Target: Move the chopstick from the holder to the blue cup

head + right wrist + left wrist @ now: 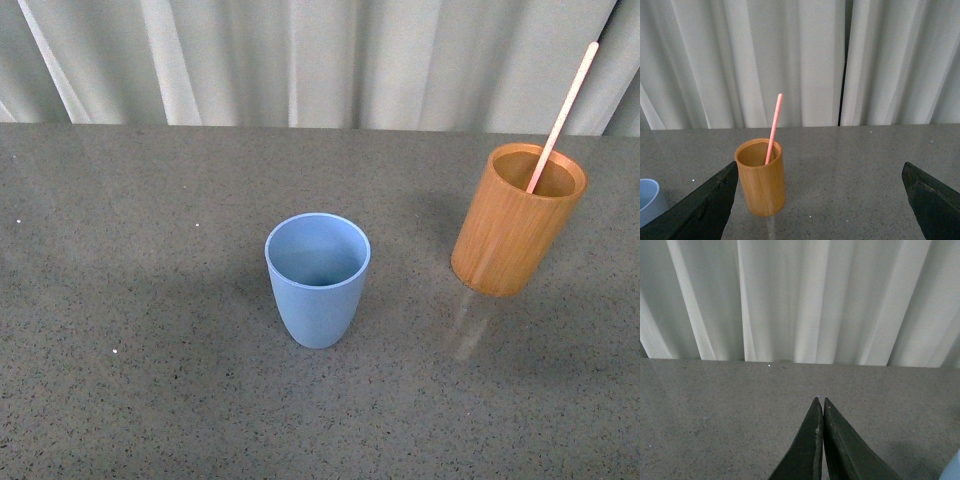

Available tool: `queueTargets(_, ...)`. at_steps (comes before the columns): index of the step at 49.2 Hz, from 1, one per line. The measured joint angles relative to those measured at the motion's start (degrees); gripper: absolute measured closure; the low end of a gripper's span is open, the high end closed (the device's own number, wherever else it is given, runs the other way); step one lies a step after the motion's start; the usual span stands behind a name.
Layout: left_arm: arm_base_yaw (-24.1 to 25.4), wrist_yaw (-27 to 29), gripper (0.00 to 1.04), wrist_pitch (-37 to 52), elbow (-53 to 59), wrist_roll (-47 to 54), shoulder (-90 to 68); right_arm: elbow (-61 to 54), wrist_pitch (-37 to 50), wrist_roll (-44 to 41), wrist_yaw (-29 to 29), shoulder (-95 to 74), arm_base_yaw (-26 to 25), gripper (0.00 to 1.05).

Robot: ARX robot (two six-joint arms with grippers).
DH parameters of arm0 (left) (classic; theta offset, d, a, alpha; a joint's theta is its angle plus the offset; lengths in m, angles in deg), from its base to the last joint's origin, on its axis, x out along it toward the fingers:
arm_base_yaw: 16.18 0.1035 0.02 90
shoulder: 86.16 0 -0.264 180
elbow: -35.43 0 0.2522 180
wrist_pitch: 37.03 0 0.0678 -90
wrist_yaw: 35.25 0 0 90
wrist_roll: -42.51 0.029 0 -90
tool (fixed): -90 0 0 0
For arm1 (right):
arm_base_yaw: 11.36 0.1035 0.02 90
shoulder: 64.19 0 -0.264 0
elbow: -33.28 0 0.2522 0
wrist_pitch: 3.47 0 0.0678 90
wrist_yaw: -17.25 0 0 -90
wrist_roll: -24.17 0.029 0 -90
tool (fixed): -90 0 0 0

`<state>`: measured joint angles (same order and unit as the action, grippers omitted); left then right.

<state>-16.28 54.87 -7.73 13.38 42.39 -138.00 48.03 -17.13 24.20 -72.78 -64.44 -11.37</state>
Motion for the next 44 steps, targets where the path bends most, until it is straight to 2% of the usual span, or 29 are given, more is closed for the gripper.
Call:
queueTargets(18, 0.0, -0.1, 1.01, -8.3, 5.3, 0.0, 13.6, 0.0, 0.0, 0.0, 0.0, 0.0, 0.0, 0.10)
queueTargets(22, 0.0, -0.1, 1.01, -6.6, 7.2, 0.0, 14.5, 0.0, 0.0, 0.0, 0.0, 0.0, 0.0, 0.10)
queueTargets(44, 0.0, -0.1, 1.01, -21.7, 7.2, 0.0, 30.6, 0.0, 0.0, 0.0, 0.0, 0.0, 0.0, 0.10)
